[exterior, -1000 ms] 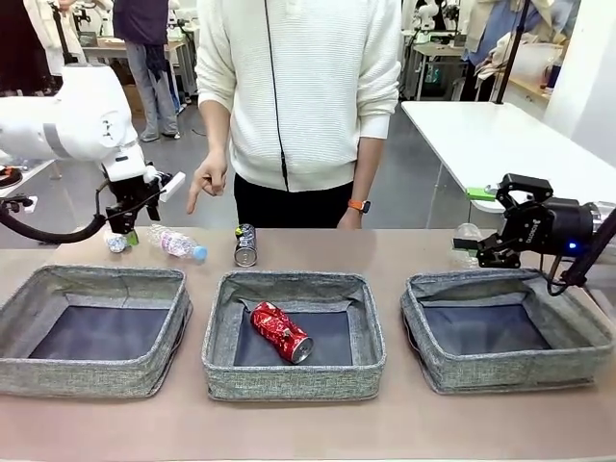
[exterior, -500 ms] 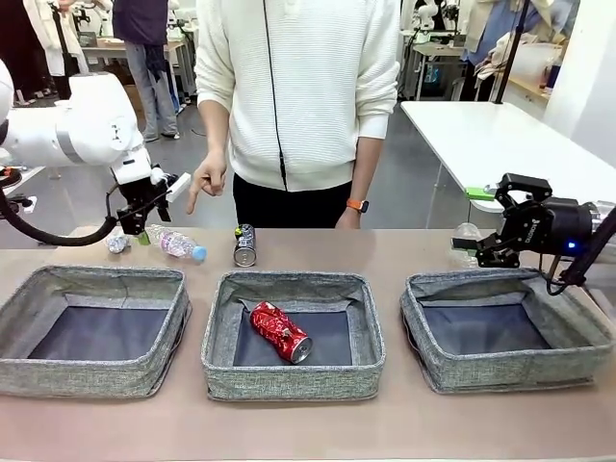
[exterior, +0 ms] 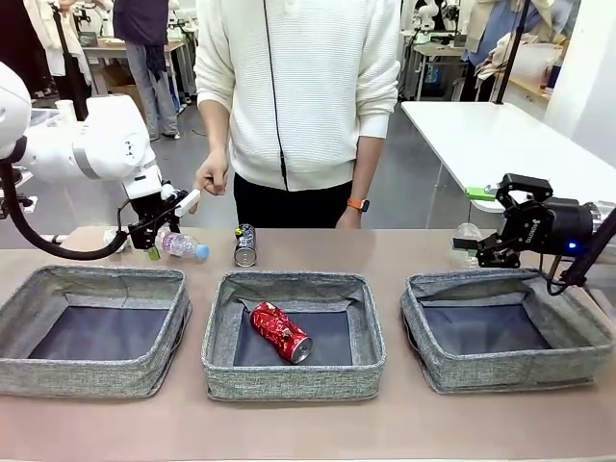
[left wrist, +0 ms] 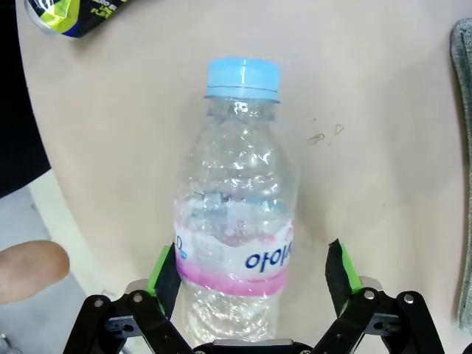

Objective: Sort the waste into the appropriate baskets.
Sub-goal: Pick up the waste item pointed out by the person.

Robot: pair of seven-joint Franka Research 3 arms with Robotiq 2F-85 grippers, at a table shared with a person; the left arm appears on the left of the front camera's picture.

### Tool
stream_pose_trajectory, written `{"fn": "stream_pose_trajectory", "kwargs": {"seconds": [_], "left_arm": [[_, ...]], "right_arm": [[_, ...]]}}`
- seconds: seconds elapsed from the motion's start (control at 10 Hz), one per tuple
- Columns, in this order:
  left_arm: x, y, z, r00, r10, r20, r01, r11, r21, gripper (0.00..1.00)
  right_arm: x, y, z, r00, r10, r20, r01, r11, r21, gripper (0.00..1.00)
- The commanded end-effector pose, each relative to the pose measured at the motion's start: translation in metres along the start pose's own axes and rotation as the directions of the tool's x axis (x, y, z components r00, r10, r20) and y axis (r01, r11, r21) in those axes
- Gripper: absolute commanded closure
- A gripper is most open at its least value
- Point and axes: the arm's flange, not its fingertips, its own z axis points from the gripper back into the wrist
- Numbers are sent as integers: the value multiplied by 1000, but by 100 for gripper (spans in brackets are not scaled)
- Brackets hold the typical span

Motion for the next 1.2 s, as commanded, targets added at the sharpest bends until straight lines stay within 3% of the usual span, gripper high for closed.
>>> {"fn": "stream_pose_trajectory", "kwargs": {"seconds": [0.0, 0.1, 0.2, 0.3, 0.4, 0.5, 0.6, 0.8, 1.1], "left_arm": [[-6, 5, 5, 999, -31, 37, 31, 1000, 5, 0], [-6, 4, 5, 999, -29, 34, 29, 1000, 8, 0], [-6, 4, 5, 1000, -20, 22, 20, 1000, -1, 58], [-5, 4, 4, 1000, -18, 23, 18, 1000, -3, 58], [-5, 4, 4, 1000, -12, 21, 12, 1000, -5, 100], [-4, 4, 5, 1000, -9, 15, 10, 1000, -5, 63], [-4, 2, 9, 1000, 10, 18, -10, 1000, -9, 100], [-1, -4, 18, 996, 77, 40, -75, 996, -37, 100], [5, -13, 25, 996, 80, 49, -78, 996, -31, 100]], "right_arm": [[1, 3, -1, 1000, 16, 2, -16, 1000, 15, 0], [1, 3, -1, 1000, 16, 2, -16, 1000, 15, 0], [1, 3, -1, 1000, 16, 2, -16, 1000, 15, 0], [1, 3, -1, 1000, 16, 2, -16, 1000, 15, 0], [1, 3, -1, 1000, 16, 2, -16, 1000, 15, 0], [1, 3, -1, 1000, 16, 2, -16, 1000, 15, 0], [1, 3, -1, 1000, 16, 2, -16, 1000, 15, 0], [1, 3, -1, 1000, 16, 2, -16, 1000, 15, 0], [1, 3, -1, 1000, 16, 2, -16, 1000, 15, 0]]}}
